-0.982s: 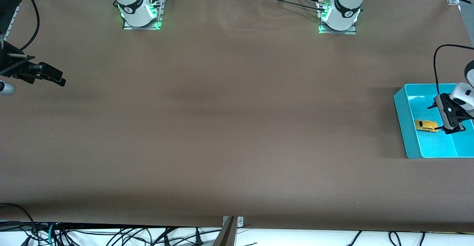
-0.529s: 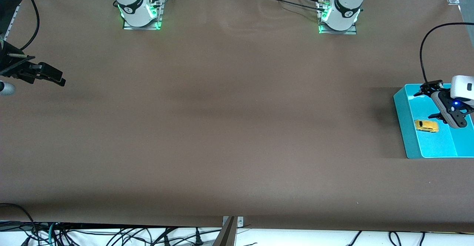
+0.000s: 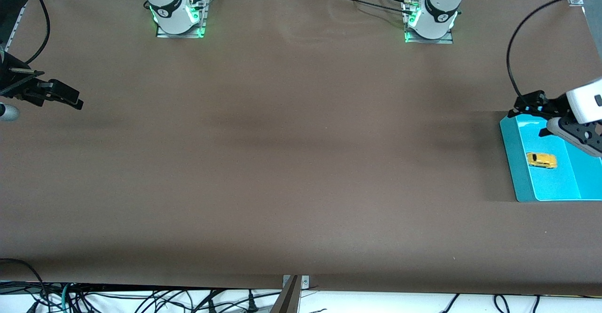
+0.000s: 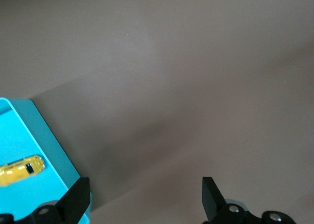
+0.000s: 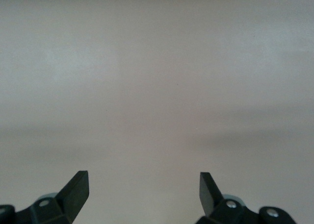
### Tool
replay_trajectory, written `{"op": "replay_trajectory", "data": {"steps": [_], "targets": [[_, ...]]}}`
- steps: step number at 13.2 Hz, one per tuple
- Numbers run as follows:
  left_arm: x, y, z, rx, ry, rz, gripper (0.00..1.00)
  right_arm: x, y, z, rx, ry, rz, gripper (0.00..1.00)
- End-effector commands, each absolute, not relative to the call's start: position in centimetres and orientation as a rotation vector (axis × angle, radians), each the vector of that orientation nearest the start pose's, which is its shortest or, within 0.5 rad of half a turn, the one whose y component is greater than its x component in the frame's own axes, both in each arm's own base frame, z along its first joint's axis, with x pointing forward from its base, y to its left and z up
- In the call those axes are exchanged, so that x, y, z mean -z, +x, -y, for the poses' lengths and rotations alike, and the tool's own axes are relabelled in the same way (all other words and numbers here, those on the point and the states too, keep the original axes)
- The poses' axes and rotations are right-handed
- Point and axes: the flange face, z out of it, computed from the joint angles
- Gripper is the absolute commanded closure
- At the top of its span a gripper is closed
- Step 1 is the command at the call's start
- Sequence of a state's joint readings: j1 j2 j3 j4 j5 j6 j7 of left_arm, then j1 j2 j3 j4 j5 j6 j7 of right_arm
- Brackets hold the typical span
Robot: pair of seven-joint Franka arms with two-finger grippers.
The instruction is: Wind and store yellow beetle car
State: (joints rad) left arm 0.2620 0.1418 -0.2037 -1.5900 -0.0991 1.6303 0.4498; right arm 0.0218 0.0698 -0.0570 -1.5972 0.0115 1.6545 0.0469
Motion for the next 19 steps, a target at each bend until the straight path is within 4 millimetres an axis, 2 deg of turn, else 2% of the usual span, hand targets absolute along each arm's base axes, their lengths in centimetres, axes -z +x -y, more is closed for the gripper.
{"op": "replay_trajectory", "data": {"steps": [1, 4, 5, 6, 7, 9, 12, 19], "targets": [[-59.0, 56.6, -0.3, -0.069, -3.224, -0.375, 0.0, -58.4, 57.4, 1.8, -0.022, -3.117, -0.142, 0.0], [-61.5, 56.5, -0.3, -0.017, -3.156, -0.369, 0.0, -58.3, 57.5, 1.8, -0.017, -3.117, -0.144, 0.0], [-62.1, 56.2, -0.7, 0.001, -3.15, -0.357, 0.0, -58.4, 57.4, 1.8, -0.019, -3.117, -0.147, 0.0], [-63.7, 55.4, -1.2, 0.043, -3.141, -0.342, 0.0, -58.3, 57.5, 1.8, -0.022, -3.117, -0.147, 0.0], [-63.4, 55.1, -1.0, 0.02, -3.149, -0.323, 0.0, -58.3, 57.5, 1.9, -0.022, -3.117, -0.149, 0.0], [-62.4, 53.9, 0.4, -0.141, -3.165, -0.159, 0.0, -58.3, 57.5, 1.8, -0.022, -3.117, -0.147, 0.0], [-62.3, 53.9, 1.3, -0.152, -3.16, -0.167, 0.0, -58.4, 57.4, 1.8, -0.019, -3.117, -0.147, 0.0], [-61.7, 54.6, 1.0, -0.164, -3.167, -0.161, 0.0, -58.3, 57.5, 1.9, -0.022, -3.117, -0.144, 0.0]]}}
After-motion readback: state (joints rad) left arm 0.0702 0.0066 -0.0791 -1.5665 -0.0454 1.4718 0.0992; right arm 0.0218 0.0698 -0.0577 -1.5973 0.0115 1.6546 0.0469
